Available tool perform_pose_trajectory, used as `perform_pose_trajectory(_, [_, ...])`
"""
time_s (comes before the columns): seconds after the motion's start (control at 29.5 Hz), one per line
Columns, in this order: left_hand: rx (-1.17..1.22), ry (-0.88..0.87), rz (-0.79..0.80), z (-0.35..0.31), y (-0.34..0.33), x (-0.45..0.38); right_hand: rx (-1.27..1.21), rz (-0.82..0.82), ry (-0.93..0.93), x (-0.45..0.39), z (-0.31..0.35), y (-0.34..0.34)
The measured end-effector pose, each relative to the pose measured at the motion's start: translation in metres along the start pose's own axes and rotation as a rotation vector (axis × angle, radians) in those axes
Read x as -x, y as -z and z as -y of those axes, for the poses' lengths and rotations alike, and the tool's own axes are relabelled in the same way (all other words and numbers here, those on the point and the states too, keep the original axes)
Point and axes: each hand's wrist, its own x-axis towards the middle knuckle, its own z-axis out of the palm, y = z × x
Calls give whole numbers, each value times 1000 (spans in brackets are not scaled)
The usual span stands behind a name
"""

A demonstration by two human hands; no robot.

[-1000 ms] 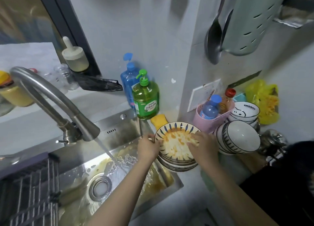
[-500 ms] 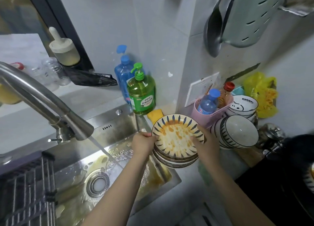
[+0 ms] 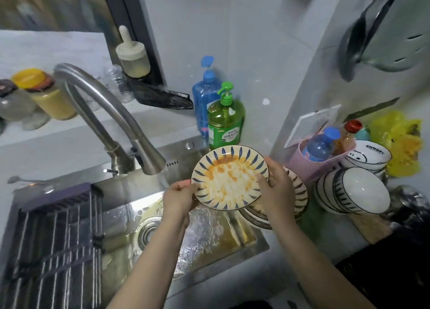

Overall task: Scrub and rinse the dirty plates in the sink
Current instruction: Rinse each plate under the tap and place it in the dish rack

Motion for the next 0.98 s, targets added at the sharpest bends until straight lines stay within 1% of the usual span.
perform_pose_trajectory(0.17, [87,20,-14,2,57,-4,-105,137,3,15,10,-44])
perform_pose_trajectory(0.2, [118,20,-46,4,81,-8,-111,192,-8,24,12,-66])
perform_pose_trajectory(0.31, [156,15,-74,9,105,-11,-168,284,-98,33,9,-88])
perform_pose_trajectory(0.37, [168,14,-85,12,112,-13,-114,343,-130,34,6,-97])
perform_pose_trajectory(0.44, [154,13,-113,16,126,-21,-115,385,-228,38,4,-114])
perform_pose_trajectory(0.58, [150,86,-17,20,148,-27,-131,442,-424,45,-9,-138])
perform_pose_trajectory(0.68, [231,231,119,16,156,-30,-296,506,-588,51,-16,-144])
perform_pose_trajectory(0.71, [228,255,145,15,157,-33,-319,530,-636,54,-18,-147])
perform_pose_trajectory(0.75, [201,253,150,15,156,-36,-287,551,-660,55,-23,-150])
perform_pose_trajectory(0.78, [151,232,130,15,154,-37,-213,572,-636,56,-30,-153])
perform_pose_trajectory(0.81, [91,198,95,17,153,-39,-61,606,-527,57,-34,-154])
perform_pose_trajectory(0.88, [-40,99,26,17,152,-38,352,639,-168,60,-36,-153])
perform_pose_trajectory(0.92, [-136,36,0,18,153,-38,503,633,21,62,-37,-155])
perform_pose_trajectory(0.95, [-244,-32,-17,19,155,-40,594,654,152,67,-34,-158])
perform_pose_trajectory(0.98, [-339,-90,-35,21,156,-41,639,709,241,72,-32,-164])
